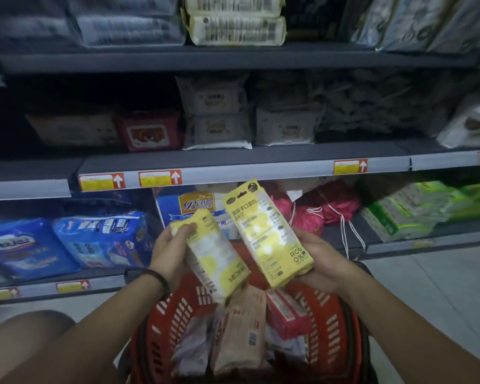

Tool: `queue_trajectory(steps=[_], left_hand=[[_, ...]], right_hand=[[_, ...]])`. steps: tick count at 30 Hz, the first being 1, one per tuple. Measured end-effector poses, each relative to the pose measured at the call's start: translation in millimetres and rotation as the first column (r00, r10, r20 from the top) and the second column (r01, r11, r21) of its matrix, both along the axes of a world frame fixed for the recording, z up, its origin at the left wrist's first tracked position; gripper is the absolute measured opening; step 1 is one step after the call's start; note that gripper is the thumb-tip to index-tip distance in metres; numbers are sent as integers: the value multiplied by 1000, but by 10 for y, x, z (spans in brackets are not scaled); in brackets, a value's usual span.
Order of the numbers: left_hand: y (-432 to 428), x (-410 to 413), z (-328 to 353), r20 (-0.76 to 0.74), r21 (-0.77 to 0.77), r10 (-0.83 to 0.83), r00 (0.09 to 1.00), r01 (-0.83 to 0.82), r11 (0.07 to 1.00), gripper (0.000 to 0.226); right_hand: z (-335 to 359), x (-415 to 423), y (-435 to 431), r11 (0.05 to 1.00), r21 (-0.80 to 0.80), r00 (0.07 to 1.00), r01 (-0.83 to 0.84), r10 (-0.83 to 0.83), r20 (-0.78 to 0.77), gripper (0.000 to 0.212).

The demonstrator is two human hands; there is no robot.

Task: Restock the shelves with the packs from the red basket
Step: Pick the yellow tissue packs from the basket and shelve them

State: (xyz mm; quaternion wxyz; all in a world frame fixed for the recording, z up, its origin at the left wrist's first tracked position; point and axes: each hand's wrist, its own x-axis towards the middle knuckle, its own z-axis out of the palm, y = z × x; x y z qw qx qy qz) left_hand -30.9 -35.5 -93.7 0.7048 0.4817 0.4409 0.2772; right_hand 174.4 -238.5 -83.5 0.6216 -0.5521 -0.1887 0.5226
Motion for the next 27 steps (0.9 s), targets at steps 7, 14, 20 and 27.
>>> queue_trajectory(steps=[7, 14, 20, 27], left_hand=[[-186, 286, 166, 74, -63, -10, 997, 15, 998, 31], [-168, 458, 170, 43, -52, 38, 998, -36, 998, 34], [-16, 483, 225, 45, -199, 63, 997, -53, 979, 44], [30, 464, 314, 140, -236, 82, 987, -47, 971, 35]], right_hand=[[232, -77, 155, 996, -74, 997, 42, -47, -68, 46], [254, 111, 232, 993, -117, 999, -4, 9, 36, 57], [257, 149, 312, 990, -121, 997, 76, -78, -12, 51], [287, 95, 376, 988, -124, 993, 91, -100, -70, 45]])
